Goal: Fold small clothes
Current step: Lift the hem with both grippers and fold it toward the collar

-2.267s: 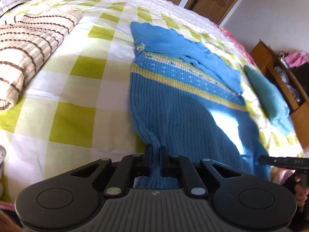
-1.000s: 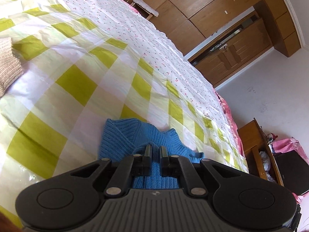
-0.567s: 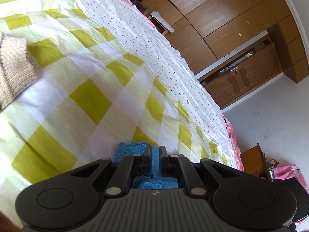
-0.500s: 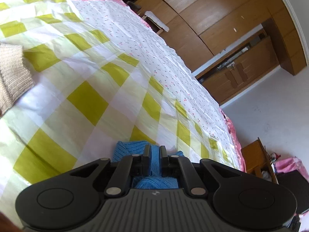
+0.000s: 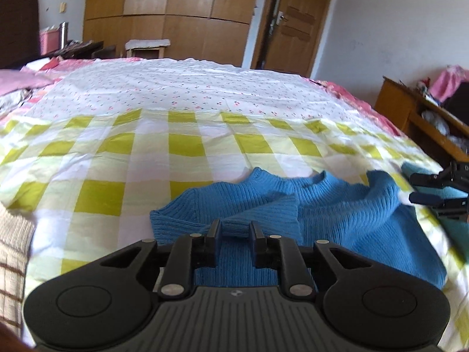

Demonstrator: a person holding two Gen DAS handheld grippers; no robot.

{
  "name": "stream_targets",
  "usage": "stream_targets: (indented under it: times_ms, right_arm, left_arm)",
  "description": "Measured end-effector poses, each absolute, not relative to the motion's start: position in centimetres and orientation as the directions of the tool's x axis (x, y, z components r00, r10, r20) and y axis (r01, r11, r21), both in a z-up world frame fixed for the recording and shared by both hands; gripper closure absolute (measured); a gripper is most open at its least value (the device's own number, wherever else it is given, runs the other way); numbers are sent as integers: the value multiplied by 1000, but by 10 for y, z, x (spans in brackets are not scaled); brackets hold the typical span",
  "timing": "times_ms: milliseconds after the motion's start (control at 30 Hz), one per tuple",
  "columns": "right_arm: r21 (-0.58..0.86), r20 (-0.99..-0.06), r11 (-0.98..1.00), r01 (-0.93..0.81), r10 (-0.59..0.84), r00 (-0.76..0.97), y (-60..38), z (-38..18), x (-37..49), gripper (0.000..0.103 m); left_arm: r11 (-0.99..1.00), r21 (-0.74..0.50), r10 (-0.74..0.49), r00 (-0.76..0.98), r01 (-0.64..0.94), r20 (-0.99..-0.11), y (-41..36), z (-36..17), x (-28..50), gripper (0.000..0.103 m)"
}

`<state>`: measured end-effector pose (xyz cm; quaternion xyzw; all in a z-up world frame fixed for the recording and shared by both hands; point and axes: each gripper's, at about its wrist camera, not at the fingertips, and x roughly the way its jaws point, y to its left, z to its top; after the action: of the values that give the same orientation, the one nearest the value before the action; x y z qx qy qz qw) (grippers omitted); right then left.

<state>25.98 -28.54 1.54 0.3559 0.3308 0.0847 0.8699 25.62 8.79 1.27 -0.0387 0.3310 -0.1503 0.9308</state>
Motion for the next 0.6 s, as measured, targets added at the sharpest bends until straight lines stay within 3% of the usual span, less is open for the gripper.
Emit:
stream_targets:
  times_ms: [300, 600]
  right_arm:
    - [596, -555, 802, 34, 380, 740, -272, 10, 211, 61]
    - [557, -567, 830, -18, 396, 722, -261, 10, 207, 61]
  left_arm:
    - [907, 124, -252, 753, 403, -608, 55, 14, 242, 58]
    - [805, 346, -191, 763, 482, -617, 30, 5, 254, 57]
